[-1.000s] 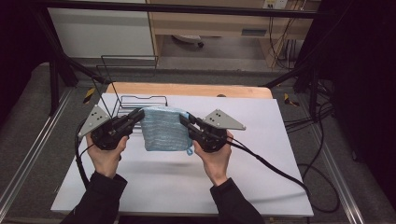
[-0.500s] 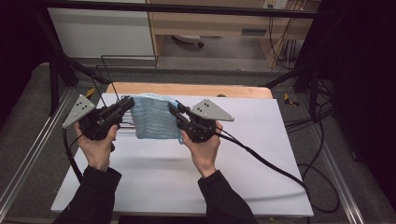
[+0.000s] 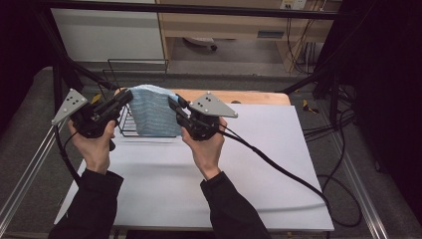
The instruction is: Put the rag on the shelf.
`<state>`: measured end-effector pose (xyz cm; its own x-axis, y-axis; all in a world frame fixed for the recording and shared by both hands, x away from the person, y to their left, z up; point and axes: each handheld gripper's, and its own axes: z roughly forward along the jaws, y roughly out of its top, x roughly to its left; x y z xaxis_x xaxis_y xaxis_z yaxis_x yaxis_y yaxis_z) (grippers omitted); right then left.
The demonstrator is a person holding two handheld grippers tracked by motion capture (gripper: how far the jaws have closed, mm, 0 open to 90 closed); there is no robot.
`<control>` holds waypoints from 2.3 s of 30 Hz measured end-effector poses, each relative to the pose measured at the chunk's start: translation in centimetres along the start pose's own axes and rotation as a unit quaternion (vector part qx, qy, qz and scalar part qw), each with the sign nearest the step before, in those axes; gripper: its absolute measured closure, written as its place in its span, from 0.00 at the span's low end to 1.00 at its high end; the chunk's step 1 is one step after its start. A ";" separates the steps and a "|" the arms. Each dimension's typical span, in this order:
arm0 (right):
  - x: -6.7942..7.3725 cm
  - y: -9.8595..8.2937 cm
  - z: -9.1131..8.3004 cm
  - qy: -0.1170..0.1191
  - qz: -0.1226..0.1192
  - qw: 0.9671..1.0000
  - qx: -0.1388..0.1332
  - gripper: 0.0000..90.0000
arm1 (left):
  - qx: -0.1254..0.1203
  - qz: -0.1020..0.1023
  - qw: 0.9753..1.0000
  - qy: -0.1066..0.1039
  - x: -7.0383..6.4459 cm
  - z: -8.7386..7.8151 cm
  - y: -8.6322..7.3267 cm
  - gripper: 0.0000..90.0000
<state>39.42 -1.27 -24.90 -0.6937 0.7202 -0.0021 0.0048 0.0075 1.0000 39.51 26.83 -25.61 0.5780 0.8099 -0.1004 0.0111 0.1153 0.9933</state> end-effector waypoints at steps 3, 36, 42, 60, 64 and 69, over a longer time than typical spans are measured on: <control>0.1 0.5 0.5 0.000 -0.004 1.000 -0.006 0.89 | -0.007 -0.003 1.000 0.001 0.4 0.0 0.4 0.94; -0.1 7.2 4.6 -0.002 -0.014 0.998 -0.055 0.89 | -0.059 0.007 0.998 0.022 2.8 0.7 6.9 0.94; -0.5 7.8 5.3 0.000 -0.016 0.998 -0.060 0.89 | -0.062 0.002 0.998 0.025 3.3 1.3 7.5 0.94; -0.7 10.5 8.4 -0.001 -0.029 0.997 -0.069 0.89 | -0.081 -0.007 0.996 0.042 5.5 2.2 10.1 0.94; -0.8 11.0 9.1 0.001 -0.038 0.997 -0.072 0.89 | -0.086 -0.006 0.995 0.048 5.9 2.5 10.6 0.94; -1.0 11.8 9.9 0.003 -0.042 0.996 -0.078 0.89 | -0.096 -0.003 0.994 0.053 6.3 2.6 11.3 0.94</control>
<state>47.31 4.93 -13.22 -0.6906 0.7180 -0.0866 -0.1650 -0.0398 0.9855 45.42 31.70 -14.92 0.4897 0.8634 -0.1212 -0.1487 0.2197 0.9642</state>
